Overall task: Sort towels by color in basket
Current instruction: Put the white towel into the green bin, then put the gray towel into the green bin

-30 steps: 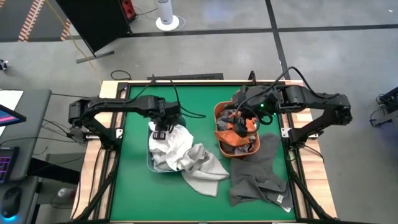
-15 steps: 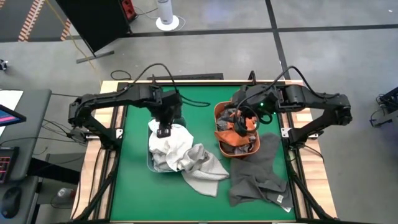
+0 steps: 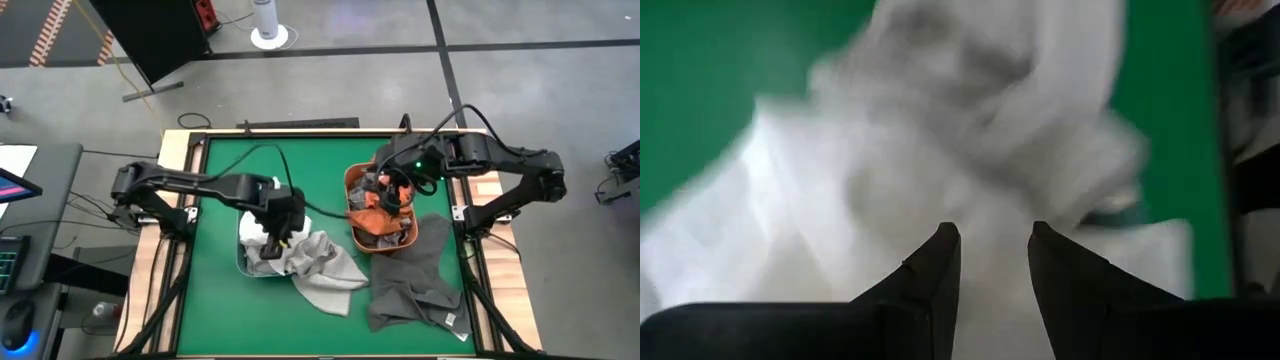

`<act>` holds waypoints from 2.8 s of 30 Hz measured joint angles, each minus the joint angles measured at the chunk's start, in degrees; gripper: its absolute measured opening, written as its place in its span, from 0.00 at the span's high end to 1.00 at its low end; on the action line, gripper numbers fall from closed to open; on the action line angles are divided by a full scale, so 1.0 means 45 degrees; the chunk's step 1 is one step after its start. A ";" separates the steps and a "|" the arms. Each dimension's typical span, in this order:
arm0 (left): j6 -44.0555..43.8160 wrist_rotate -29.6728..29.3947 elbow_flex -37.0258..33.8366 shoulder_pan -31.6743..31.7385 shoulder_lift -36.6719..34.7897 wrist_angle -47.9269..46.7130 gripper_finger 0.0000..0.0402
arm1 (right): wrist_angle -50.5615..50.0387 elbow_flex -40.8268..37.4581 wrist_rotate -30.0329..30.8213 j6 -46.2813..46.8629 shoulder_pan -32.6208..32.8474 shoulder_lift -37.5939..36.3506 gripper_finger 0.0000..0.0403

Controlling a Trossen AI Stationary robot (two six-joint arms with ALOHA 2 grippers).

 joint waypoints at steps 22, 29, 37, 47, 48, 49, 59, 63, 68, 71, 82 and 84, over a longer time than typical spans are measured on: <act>-0.0930 -0.1428 -0.2533 0.0515 -0.1431 0.0581 0.72 | 0.0009 -0.0002 0.0024 -0.0314 0.0001 0.0000 0.34; -0.0559 -0.1475 -0.1495 0.0484 -0.2282 0.1042 0.72 | -0.0035 0.0001 0.0028 -0.0400 -0.0072 0.0000 0.34; -0.0479 -0.1526 -0.0610 -0.0903 -0.1857 0.2553 0.69 | -0.1264 -0.0009 0.0979 -0.0683 -0.0781 -0.0875 0.34; 0.0291 -0.2508 -0.0354 -0.2088 -0.0417 0.3895 0.54 | -0.1046 -0.0004 0.0996 -0.0547 -0.1937 -0.1564 0.34; 0.0390 -0.2388 -0.0175 -0.2170 -0.0185 0.3848 0.52 | -0.1079 -0.0004 0.0997 -0.0562 -0.1969 -0.1509 0.34; 0.0502 -0.2314 0.0104 -0.2224 0.0120 0.3717 0.50 | -0.1083 -0.0004 0.0991 -0.0565 -0.1969 -0.1475 0.34; 0.0747 -0.1961 0.3912 -0.1911 0.3955 0.0489 0.43 | -0.1553 -0.0009 0.0976 -0.0724 -0.1786 -0.1578 0.34; 0.0064 -0.0784 0.4820 -0.1656 0.5255 -0.0197 0.44 | -0.1536 -0.0009 0.0977 -0.0538 -0.1791 -0.2023 0.34; -0.0295 -0.0659 0.5137 -0.1651 0.6295 -0.0496 0.44 | -0.1421 -0.0009 0.0986 -0.0537 -0.1796 -0.2283 0.34; -0.0525 -0.0781 0.5137 -0.1650 0.6684 -0.0530 0.44 | -0.1379 -0.0009 0.0991 -0.0528 -0.1786 -0.2347 0.34; 0.0903 -0.1856 0.5142 -0.1666 0.6902 0.0170 0.64 | -0.1277 -0.0009 0.0996 -0.0503 -0.1786 -0.2361 0.34; 0.1166 -0.1855 0.5142 -0.1671 0.6898 0.0410 0.76 | -0.1255 -0.0009 0.1000 -0.0503 -0.1786 -0.2361 0.34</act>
